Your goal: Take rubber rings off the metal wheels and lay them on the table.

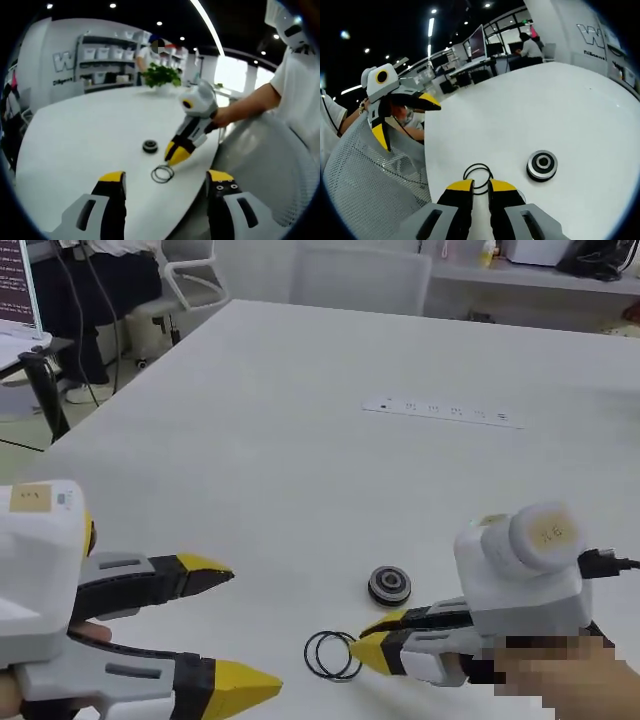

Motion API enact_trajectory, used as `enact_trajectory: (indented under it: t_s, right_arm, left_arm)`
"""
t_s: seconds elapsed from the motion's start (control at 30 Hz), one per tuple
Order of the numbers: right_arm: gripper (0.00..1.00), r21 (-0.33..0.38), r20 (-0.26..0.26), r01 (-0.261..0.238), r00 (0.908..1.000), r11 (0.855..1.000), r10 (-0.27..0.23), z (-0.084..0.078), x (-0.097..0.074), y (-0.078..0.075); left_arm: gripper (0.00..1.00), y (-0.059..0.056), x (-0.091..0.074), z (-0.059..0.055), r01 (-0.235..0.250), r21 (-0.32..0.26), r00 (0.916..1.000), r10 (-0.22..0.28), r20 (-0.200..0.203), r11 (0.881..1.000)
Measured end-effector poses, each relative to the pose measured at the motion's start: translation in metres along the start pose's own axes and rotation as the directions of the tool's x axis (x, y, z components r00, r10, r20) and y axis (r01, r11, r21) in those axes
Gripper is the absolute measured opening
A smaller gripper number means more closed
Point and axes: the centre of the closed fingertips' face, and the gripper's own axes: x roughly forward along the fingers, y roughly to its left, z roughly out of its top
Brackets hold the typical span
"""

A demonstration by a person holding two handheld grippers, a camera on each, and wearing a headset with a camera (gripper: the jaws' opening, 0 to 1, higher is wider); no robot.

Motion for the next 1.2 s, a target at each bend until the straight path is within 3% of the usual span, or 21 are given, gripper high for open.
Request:
enact_trajectory:
  t_s: [0.2, 0.37, 0.57, 0.83, 0.93, 1.07, 1.2]
  right_arm:
    - [0.09, 0.003, -0.003, 0.008, 1.0, 1.0, -0.008, 0.0, -0.002, -0.003]
    - [0.1, 0.009, 0.025, 0.022, 0.9994, 1.0, -0.022, 0.007, -0.007, -0.008]
    - [0.11, 0.025, 0.093, 0.04, 0.9948, 0.999, -0.042, 0.022, -0.015, -0.014]
    - [0.12, 0.056, 0.184, 0.058, 0.9806, 0.997, -0.067, 0.045, -0.032, -0.016]
    - [0.14, 0.031, 0.2, 0.07, 0.977, 0.997, -0.075, 0.052, -0.037, -0.013]
    - [0.19, 0.0, 0.243, 0.078, 0.967, 0.997, -0.076, 0.065, -0.048, -0.01]
    - [0.23, -0.023, 0.281, 0.107, 0.955, 0.994, -0.096, 0.076, -0.061, -0.013]
  left_arm:
    - [0.66, 0.0, 0.0, 0.0, -0.003, 0.003, 1.0, 0.003, -0.002, 1.0]
    - [0.66, 0.0, 0.0, -0.001, -0.003, 0.007, 1.0, 0.003, -0.008, 1.0]
    - [0.65, 0.0, 0.0, -0.001, -0.001, 0.01, 1.0, 0.001, -0.009, 1.0]
    - [0.66, -0.001, 0.0, 0.001, 0.005, 0.01, 1.0, -0.005, -0.001, 1.0]
    - [0.66, -0.008, 0.0, 0.013, 0.04, 0.015, 0.9981, -0.041, 0.047, 0.999]
    - [0.68, -0.01, 0.0, 0.023, 0.044, 0.075, 0.9985, -0.047, 0.029, 0.996]
    - [0.69, -0.009, -0.002, 0.05, 0.053, 0.167, 0.9971, -0.061, 0.046, 0.985]
